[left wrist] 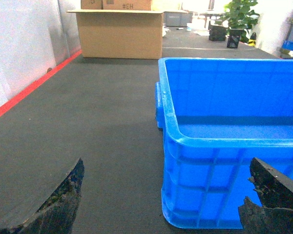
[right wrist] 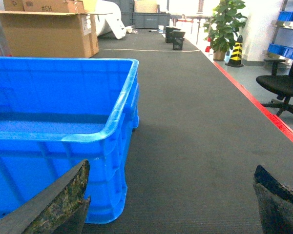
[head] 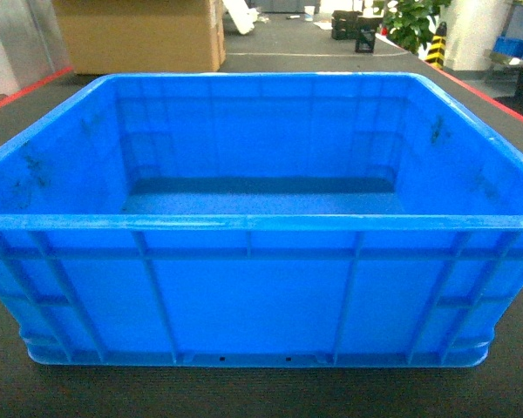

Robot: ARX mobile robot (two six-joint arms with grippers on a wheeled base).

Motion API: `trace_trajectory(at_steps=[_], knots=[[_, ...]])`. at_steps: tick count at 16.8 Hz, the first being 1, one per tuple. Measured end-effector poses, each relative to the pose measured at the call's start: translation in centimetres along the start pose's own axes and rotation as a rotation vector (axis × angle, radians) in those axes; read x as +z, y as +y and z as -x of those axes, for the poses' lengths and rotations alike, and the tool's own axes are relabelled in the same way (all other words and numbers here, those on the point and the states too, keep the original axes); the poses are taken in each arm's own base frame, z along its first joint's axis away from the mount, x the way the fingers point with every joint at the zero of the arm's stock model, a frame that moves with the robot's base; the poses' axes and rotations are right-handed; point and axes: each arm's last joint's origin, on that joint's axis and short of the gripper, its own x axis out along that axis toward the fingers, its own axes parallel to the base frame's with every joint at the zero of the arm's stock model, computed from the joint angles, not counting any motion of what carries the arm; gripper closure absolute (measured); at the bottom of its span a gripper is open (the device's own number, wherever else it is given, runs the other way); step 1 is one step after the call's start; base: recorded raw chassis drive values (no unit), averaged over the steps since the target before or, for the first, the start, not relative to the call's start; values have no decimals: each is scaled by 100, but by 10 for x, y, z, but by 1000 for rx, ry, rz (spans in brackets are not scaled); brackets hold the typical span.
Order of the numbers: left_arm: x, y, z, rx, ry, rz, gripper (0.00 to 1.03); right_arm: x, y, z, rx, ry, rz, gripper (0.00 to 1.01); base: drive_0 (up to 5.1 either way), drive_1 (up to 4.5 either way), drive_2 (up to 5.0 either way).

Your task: Place box next to blue box on left shelf

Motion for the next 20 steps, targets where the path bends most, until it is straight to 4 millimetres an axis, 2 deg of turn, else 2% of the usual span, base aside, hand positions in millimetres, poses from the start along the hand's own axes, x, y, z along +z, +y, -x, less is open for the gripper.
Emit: trace_trajectory(at_steps=[20], knots=[[0, 0, 0, 0, 0, 0, 5, 0, 0, 0, 0, 0, 0, 3, 0, 0, 0]])
